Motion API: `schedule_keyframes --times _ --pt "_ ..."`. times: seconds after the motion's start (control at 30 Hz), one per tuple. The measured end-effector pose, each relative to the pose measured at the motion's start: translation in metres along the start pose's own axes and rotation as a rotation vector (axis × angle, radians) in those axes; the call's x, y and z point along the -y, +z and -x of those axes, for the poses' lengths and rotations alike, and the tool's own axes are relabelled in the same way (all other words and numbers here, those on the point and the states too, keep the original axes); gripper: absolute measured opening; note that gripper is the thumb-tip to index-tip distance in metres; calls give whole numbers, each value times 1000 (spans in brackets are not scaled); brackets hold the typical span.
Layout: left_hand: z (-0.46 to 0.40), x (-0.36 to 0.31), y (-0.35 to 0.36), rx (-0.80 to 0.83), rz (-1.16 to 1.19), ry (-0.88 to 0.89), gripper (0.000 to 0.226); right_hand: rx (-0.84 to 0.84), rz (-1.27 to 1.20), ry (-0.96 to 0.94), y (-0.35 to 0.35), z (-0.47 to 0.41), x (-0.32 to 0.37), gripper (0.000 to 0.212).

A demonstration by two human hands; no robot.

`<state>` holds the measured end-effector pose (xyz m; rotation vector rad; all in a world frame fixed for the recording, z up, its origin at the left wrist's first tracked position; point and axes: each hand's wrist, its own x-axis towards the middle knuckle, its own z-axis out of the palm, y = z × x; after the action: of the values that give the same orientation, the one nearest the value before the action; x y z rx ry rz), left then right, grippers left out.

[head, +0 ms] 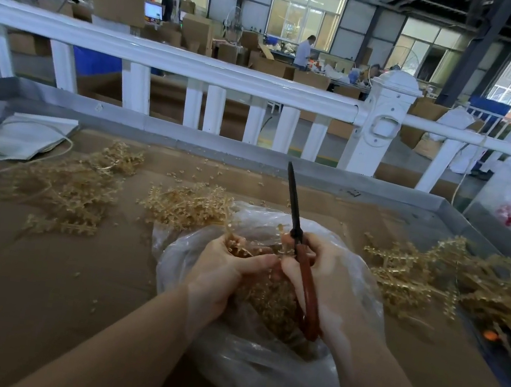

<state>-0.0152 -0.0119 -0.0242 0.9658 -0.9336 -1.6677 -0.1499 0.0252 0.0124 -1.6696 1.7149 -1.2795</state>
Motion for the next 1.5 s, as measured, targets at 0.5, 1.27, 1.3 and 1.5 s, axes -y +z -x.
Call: schedule_keyframes --times 0.5,1.27,1.3,1.5 --pt "-1 -1 -3 -149 331 3 19 12 317 -108 -13 26 -3 22" --pt "0 4 -8 -116 460 17 27 -120 336 -125 16 40 -37 33" --pt "0 4 -8 -116 457 25 23 -142 352 -146 17 41 -38 34" --pt "3 6 -4 -137 416 81 24 -155 442 -179 23 47 -44 38"
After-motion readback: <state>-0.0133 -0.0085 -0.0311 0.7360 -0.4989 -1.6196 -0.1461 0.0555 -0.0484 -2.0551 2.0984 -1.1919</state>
